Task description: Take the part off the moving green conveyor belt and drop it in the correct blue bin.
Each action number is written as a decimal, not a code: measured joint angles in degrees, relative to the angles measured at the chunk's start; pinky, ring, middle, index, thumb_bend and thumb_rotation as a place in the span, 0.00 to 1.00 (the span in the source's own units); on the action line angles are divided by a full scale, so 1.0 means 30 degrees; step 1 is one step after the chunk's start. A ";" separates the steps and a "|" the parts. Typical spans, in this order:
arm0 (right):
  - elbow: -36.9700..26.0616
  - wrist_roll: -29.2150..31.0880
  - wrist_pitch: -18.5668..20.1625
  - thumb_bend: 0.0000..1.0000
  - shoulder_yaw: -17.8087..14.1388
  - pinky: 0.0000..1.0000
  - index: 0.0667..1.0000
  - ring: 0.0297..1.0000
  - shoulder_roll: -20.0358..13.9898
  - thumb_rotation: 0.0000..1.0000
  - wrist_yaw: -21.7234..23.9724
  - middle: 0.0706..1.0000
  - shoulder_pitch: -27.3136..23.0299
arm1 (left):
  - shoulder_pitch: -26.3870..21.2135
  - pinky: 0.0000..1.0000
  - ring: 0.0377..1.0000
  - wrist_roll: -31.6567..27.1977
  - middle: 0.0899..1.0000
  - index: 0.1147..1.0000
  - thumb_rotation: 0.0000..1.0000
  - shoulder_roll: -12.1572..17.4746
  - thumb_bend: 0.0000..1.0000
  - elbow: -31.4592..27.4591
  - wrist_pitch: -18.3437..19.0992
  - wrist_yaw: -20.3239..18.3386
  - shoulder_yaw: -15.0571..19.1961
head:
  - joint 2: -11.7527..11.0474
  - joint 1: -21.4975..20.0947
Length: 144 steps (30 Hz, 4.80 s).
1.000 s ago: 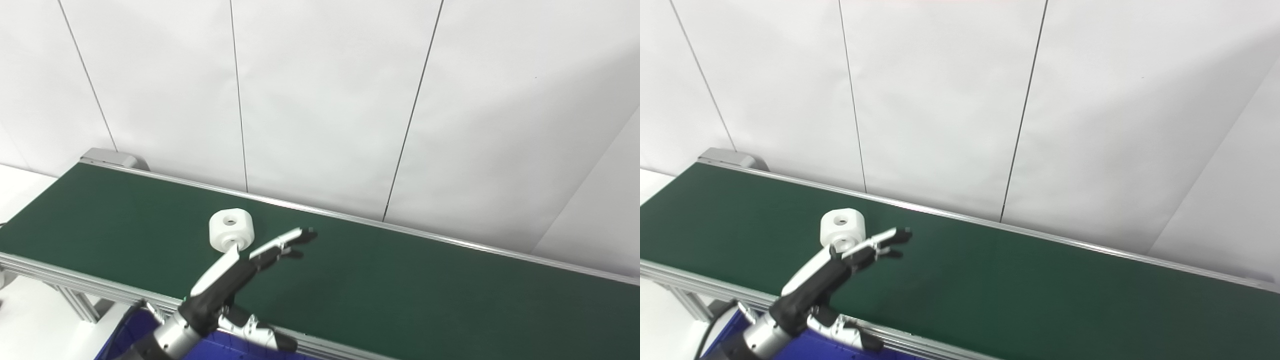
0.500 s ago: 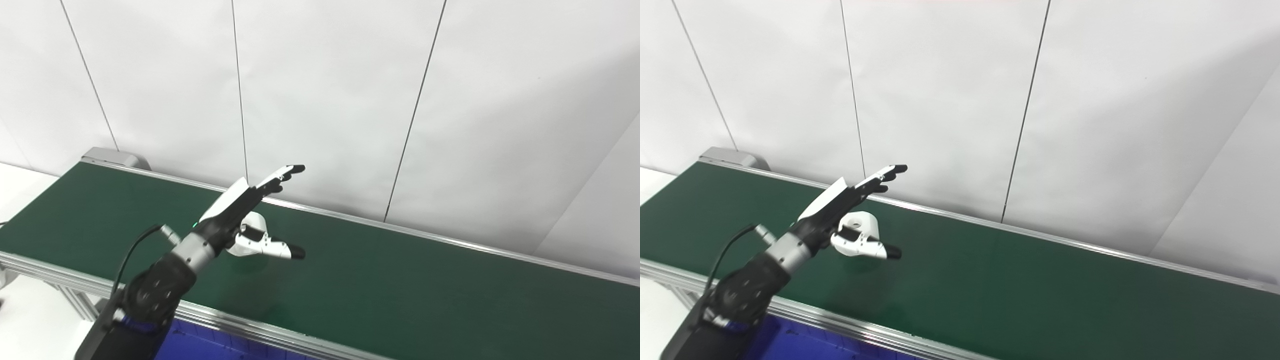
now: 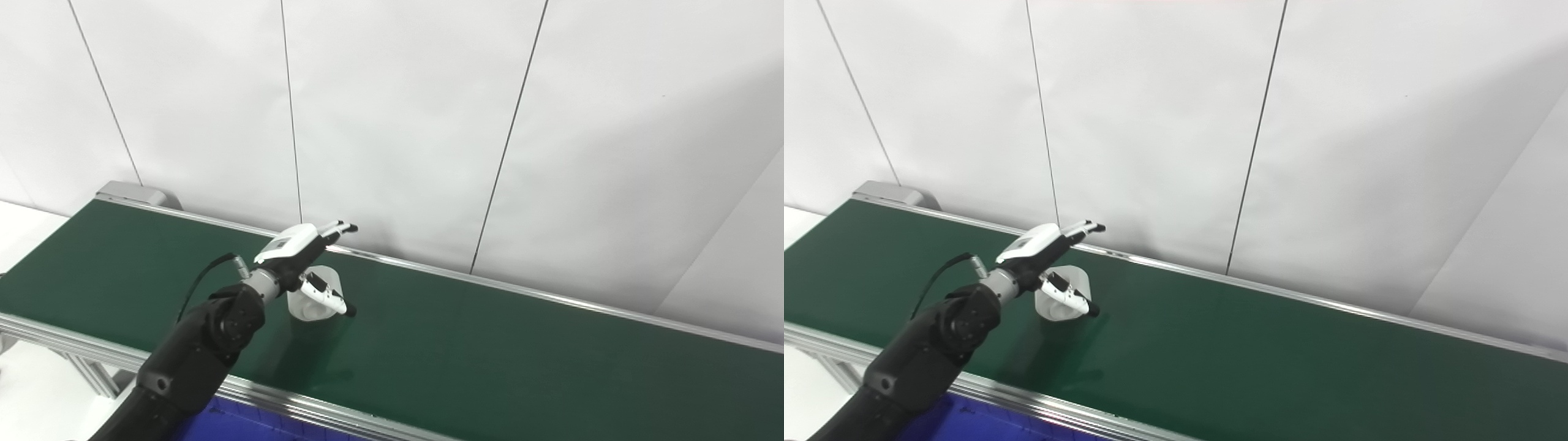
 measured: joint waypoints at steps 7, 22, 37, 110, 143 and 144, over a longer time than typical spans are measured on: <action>-0.0164 -0.0024 -0.0117 0.89 0.0048 0.75 0.95 0.88 0.0002 0.31 0.0002 0.93 0.0129 | -0.0503 1.00 1.00 0.0871 1.00 0.89 0.18 0.0074 0.92 0.1236 0.0811 -0.0172 -0.0642 | 0.0059 -0.0029; -0.0388 -0.0068 -0.0118 0.88 0.0046 0.75 0.95 0.89 0.0053 0.35 -0.0005 0.94 0.0257 | -0.0450 0.38 0.41 0.0802 0.46 0.51 0.00 0.0274 0.51 0.1890 0.1737 -0.0639 -0.1632 | 0.0176 -0.0029; -0.0474 -0.0026 -0.0117 0.88 0.0035 0.75 0.95 0.88 0.0055 0.34 0.0000 0.93 0.0259 | 0.0708 0.37 0.38 -0.2343 0.42 0.46 0.00 -0.1393 0.50 0.3761 -0.3077 0.4510 0.0840 | 0.0323 -0.0117; -0.7477 0.0221 0.4035 0.87 -0.0284 0.83 0.97 0.91 0.0909 0.38 0.1325 0.94 0.2455 | 1.1969 0.90 0.99 -0.4622 0.98 0.94 0.60 -0.0453 0.90 -0.4163 -0.3174 0.1618 -0.1453 | 0.8468 -0.6592; -0.6450 0.0528 0.3503 0.85 -0.0424 0.83 1.00 0.90 0.0963 0.36 0.0151 0.94 0.3117 | 1.2904 0.84 0.90 -1.5535 0.90 0.83 0.31 -0.4930 0.87 -0.3351 -0.8617 -0.4325 -0.0335 | 0.7208 -0.7765; -0.6445 0.0596 0.3477 0.85 -0.0428 0.83 1.00 0.91 0.0966 0.37 0.0123 0.94 0.3096 | 1.2877 0.85 0.90 -1.5408 0.90 0.83 0.31 -0.4990 0.87 -0.3331 -0.8661 -0.4302 -0.0321 | 0.7207 -0.7763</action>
